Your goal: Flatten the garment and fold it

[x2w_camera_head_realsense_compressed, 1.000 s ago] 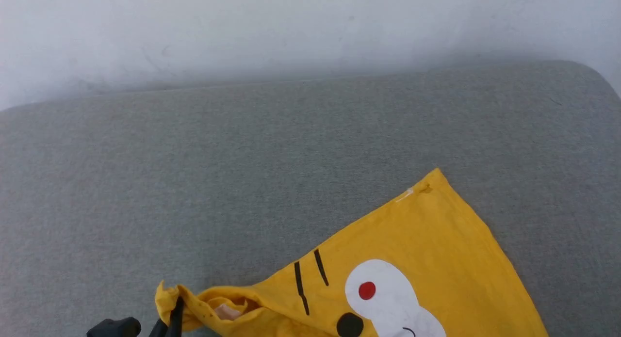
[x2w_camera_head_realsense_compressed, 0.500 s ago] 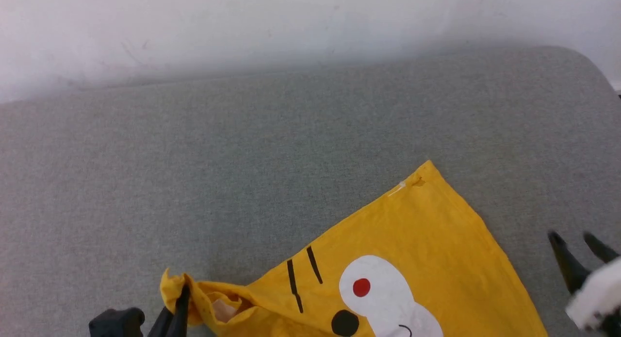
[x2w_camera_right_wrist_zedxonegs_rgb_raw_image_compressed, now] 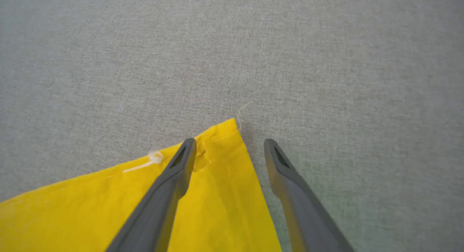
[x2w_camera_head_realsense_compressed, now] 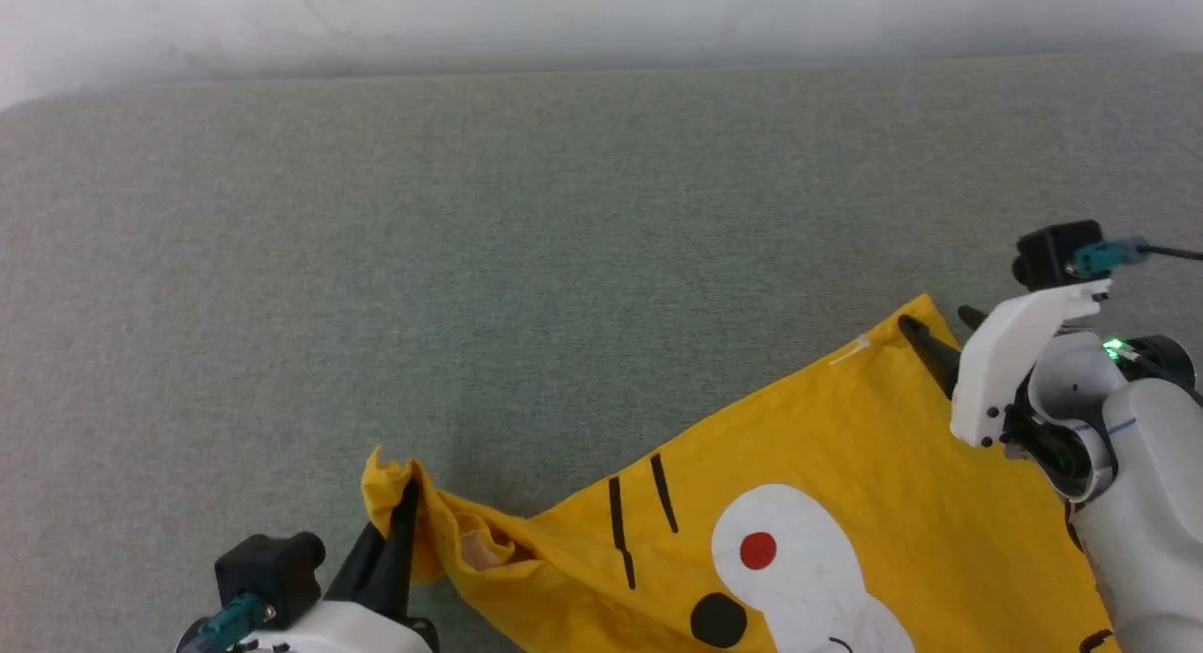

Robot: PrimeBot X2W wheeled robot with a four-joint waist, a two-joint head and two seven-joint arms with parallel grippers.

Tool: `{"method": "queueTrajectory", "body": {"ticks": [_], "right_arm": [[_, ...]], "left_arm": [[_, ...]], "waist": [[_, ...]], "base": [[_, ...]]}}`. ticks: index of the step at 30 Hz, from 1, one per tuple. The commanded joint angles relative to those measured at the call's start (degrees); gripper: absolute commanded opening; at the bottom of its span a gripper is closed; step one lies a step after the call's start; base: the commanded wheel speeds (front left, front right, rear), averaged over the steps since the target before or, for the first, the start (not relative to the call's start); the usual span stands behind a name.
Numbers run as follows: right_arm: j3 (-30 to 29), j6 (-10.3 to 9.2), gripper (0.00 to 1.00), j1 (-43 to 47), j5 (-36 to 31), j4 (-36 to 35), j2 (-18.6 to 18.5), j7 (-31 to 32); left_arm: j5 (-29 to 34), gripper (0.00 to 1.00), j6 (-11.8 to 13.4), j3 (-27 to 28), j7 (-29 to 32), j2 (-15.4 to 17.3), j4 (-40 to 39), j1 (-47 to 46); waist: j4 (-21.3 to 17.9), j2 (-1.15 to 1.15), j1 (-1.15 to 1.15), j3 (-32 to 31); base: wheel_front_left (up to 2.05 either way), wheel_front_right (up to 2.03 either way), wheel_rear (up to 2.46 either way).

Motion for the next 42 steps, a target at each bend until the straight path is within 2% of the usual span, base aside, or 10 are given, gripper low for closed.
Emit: {"method": "queueTrajectory", "body": {"ticks": [1,5,10,11,13,18,26,32,37,42], "right_arm": [[1.8,-0.04,1.0,-2.2,1.1,3.3,-0.4,1.5],[8.6,-0.04,1.0,-4.3,5.6,8.5,-0.8,8.9],[17.5,-0.04,1.0,-2.7,14.1,7.7,-2.2,19.9],[18.9,-0.04,0.49,-2.1,15.5,7.2,-2.6,21.8],[21.1,-0.04,0.0,-1.3,17.3,6.2,-3.9,24.9],[22.5,-0.04,0.0,-1.3,19.3,2.5,-7.0,24.8],[17.4,-0.04,0.0,-3.5,17.6,-5.2,-11.3,13.6],[10.1,-0.04,0.0,-7.5,12.8,-7.7,-13.2,5.8],[5.5,-0.04,0.0,-15.9,7.7,-5.5,-11.8,0.4],[2.2,-0.04,0.0,-28.3,1.4,-1.5,-10.3,-8.6]], "left_arm": [[-0.1,0.0,-0.6,-0.3,-0.6,-0.3,0.6,-1.3],[-0.4,0.0,-1.0,-0.7,-1.1,-0.8,1.9,-2.2],[-0.8,0.0,-1.3,-0.9,-1.6,-1.0,3.3,-2.6],[-0.9,0.0,-1.3,-0.9,-1.7,-1.0,3.6,-2.7],[-1.0,0.0,-1.5,-1.0,-1.8,-1.0,4.1,-2.8],[-1.1,0.0,-2.2,-0.6,-1.6,0.2,5.2,-3.7],[0.3,0.0,-6.3,0.7,-0.3,5.7,5.9,-12.4],[-1.0,0.0,-11.2,1.6,1.7,7.8,11.4,-28.2],[-1.2,0.0,-15.2,1.9,0.6,8.1,22.7,-45.4],[1.1,0.0,-17.1,1.5,-4.6,8.2,36.7,-63.9]], "waist": [[2.5,0.0,-0.02,2.1],[3.6,0.0,-0.02,2.6],[4.0,0.0,-0.02,1.8],[4.0,0.0,-0.02,1.6],[4.0,0.0,-0.02,1.0],[3.9,0.0,-0.02,-1.3],[4.3,0.0,-0.02,-6.2],[3.2,0.0,-0.02,-8.6],[0.4,0.0,-0.02,-5.9],[-2.6,0.0,-0.02,-0.8]], "base": [[0.0,0.0,0.0],[0.0,0.0,0.0],[0.0,0.0,0.0],[0.0,0.0,0.0],[0.0,0.0,0.0],[0.0,0.0,0.0],[0.0,0.0,0.0],[0.0,0.0,0.0],[0.0,0.0,0.0],[0.0,0.0,0.0]]}}
